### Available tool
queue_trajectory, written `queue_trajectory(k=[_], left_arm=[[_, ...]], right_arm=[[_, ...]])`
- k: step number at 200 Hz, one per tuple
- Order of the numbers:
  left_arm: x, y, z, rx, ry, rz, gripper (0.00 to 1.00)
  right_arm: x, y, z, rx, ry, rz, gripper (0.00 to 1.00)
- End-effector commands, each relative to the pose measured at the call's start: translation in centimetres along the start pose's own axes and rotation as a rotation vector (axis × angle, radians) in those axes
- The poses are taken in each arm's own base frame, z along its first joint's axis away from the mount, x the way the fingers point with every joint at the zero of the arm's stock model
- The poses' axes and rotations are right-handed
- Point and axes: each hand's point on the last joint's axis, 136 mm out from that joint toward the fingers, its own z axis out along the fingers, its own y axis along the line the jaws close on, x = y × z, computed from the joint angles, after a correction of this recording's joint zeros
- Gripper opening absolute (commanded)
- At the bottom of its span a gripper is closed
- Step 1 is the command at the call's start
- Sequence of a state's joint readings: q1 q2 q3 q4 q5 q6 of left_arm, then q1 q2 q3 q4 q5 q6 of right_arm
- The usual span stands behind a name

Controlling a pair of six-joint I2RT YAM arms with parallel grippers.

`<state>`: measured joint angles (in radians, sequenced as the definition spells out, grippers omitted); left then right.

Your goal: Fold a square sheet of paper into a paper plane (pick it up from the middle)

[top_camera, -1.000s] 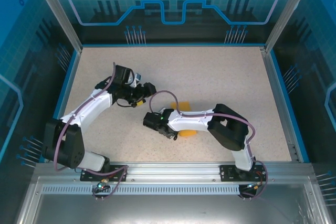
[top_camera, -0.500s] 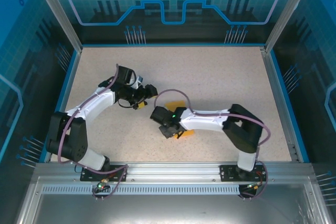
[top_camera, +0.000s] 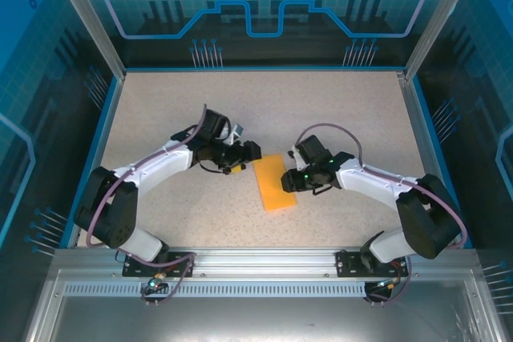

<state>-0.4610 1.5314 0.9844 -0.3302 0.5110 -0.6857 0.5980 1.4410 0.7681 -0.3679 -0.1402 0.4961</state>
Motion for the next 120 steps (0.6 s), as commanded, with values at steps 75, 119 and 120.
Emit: queue_trajectory(k=[75, 119, 120], left_arm=[[1.3, 2.0, 6.2, -0.153, 0.015, 0.051, 0.55], [1.5, 4.2, 7.2, -0.26, 0.035, 0.078, 0.43], [1.5, 4.3, 7.3, -0.262, 0.035, 0.078, 0.43]], right_arm=[[3.8, -2.3, 0.1, -0.049, 0.054, 0.227, 0.47], [4.2, -1.2, 0.7, -0.12, 0.079, 0.264, 0.47], [4.2, -1.2, 0.7, -0.121, 0.079, 0.265, 0.47]])
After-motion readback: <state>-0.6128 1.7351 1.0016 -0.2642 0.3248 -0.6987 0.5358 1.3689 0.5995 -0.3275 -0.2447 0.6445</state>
